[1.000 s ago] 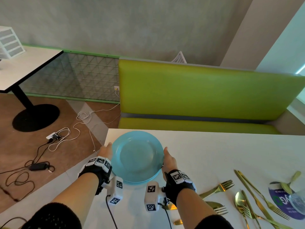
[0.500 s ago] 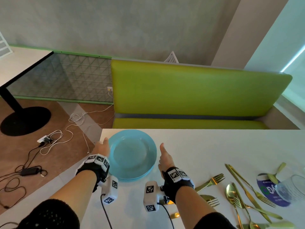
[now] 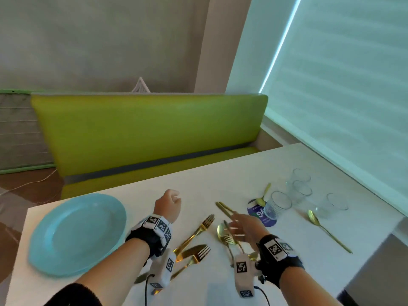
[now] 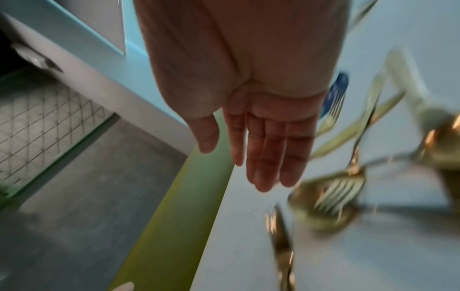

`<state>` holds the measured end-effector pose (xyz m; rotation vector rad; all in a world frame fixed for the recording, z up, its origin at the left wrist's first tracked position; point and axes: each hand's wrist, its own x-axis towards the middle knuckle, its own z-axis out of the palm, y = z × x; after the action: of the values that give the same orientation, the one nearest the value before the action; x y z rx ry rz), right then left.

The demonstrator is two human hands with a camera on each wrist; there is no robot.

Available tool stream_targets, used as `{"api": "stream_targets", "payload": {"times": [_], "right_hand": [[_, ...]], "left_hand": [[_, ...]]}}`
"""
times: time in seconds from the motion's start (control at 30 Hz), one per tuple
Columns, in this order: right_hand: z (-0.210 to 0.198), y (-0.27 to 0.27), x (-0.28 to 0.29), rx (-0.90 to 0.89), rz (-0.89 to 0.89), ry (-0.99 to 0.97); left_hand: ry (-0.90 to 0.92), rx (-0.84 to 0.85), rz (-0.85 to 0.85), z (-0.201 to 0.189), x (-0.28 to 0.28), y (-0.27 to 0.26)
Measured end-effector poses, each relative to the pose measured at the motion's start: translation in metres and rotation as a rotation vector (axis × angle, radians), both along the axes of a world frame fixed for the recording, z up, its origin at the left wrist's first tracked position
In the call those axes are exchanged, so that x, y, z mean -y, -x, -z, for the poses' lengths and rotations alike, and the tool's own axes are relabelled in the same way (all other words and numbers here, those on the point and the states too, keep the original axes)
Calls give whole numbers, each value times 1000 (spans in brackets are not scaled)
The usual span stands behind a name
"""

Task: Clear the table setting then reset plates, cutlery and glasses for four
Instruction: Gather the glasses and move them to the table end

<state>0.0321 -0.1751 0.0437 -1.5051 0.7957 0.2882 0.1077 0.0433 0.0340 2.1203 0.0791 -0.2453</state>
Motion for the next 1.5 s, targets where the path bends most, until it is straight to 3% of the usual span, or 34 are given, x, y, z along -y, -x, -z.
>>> {"api": "stream_targets", "payload": {"times": [0.1, 0.27, 0.47, 0.63, 1.17, 1.5], "right_hand": [[-1, 19, 68, 1, 95, 88], [5, 38, 163, -11, 211, 163], [10, 39, 254, -45, 246, 217], [21, 24, 307, -25, 240, 339], [68, -57, 322, -110, 29, 879], [95, -85, 326, -81, 164, 746]], "left_hand": [[19, -52, 179, -7, 64, 9], [3, -128, 319, -7, 162, 15], [-84, -204, 390, 18, 261, 5], [-150, -215, 395, 41, 310, -8], [-237, -35, 289, 68, 347, -15], [-20, -50, 162, 54, 327, -29]]}}
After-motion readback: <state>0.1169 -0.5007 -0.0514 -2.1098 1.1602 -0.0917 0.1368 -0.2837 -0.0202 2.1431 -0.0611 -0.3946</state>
